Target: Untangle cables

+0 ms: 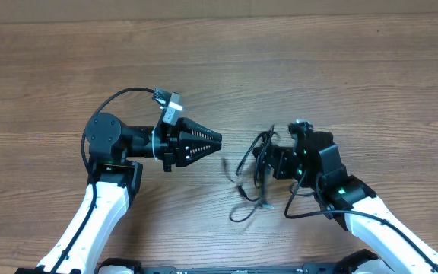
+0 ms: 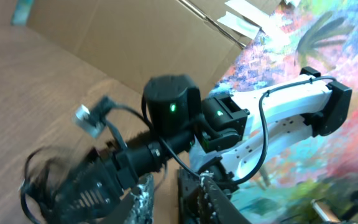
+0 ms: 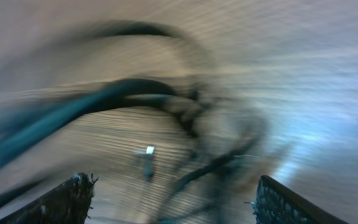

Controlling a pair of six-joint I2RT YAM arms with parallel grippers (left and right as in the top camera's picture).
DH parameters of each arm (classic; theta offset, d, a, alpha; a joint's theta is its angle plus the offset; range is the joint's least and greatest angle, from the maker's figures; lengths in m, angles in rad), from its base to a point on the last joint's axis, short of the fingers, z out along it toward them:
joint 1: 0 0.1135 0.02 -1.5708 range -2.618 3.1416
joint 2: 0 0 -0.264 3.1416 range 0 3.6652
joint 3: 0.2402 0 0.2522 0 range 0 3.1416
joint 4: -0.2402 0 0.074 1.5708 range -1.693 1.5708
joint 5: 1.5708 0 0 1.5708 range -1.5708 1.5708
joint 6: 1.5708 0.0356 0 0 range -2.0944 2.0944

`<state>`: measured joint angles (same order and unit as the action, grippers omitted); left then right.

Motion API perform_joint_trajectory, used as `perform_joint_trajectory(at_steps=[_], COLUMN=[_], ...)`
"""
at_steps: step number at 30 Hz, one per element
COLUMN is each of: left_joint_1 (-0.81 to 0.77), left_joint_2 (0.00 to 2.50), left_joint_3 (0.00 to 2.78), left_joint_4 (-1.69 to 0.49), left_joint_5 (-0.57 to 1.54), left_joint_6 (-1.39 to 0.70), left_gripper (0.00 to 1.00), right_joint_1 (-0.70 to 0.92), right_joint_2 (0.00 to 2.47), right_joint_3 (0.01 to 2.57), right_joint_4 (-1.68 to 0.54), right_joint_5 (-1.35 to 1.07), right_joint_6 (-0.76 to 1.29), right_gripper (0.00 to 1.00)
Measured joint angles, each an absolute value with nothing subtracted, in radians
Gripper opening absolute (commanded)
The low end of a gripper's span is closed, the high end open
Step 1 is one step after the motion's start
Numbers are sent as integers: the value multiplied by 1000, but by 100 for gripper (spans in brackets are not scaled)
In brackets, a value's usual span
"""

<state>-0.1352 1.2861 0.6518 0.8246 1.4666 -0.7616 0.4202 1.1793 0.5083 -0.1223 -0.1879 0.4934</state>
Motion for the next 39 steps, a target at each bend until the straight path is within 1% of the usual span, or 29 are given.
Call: perform_joint_trajectory(at_steps=[1, 3, 5, 7, 12, 14, 16, 17, 18, 20, 21, 25, 26, 29, 30, 36, 39], left_joint_1=[-135, -136, -136, -136, -136, -136, -136, -136, -136, -136, -136, -136, -136, -136, -136, -136, -136], left_joint_2=[1283, 1281, 1280, 1279, 1278, 1278, 1278, 1278, 1279, 1277, 1277, 1277, 1277, 1277, 1277, 1277, 1277], left_joint_3=[654, 657, 660, 662, 667, 667, 667, 667, 667, 669, 669, 669, 669, 669, 669, 669, 669], left_joint_4=[810, 767, 686, 598, 301, 183, 91, 35, -18, -80, -110, -179, -189, -220, -225, -234, -233], left_joint_5=[1465, 1453, 1418, 1373, 1192, 1108, 1033, 991, 936, 858, 822, 721, 709, 677, 672, 654, 645], left_joint_6=[-746, -710, -678, -650, -580, -561, -547, -537, -521, -506, -501, -488, -488, -479, -478, -477, -477], left_gripper=[27, 28, 35, 43, 44, 45, 48, 50, 52, 60, 66, 91, 100, 100, 99, 100, 100], right_joint_1=[420, 420, 419, 419, 419, 419, 419, 419, 419, 419, 420, 419, 419, 420, 419, 420, 420], right_joint_2=[1163, 1115, 1061, 1008, 989, 991, 991, 991, 992, 1005, 1018, 1097, 1120, 1214, 1248, 1440, 1524], right_joint_3=[502, 501, 501, 501, 503, 503, 503, 503, 503, 503, 503, 503, 503, 503, 503, 504, 505], right_joint_4=[-139, -160, -152, -94, -67, -78, -79, -80, -87, -92, -90, -50, -33, 57, 97, 353, 434], right_joint_5=[-161, -127, -128, -199, -305, -327, -341, -347, -353, -361, -364, -387, -390, -396, -397, -400, -390], right_joint_6=[502, 522, 531, 507, 416, 392, 382, 375, 366, 371, 377, 389, 391, 433, 461, 643, 769], right_gripper=[83, 86, 89, 90, 90, 87, 81, 76, 73, 67, 66, 65, 62, 43, 41, 39, 39])
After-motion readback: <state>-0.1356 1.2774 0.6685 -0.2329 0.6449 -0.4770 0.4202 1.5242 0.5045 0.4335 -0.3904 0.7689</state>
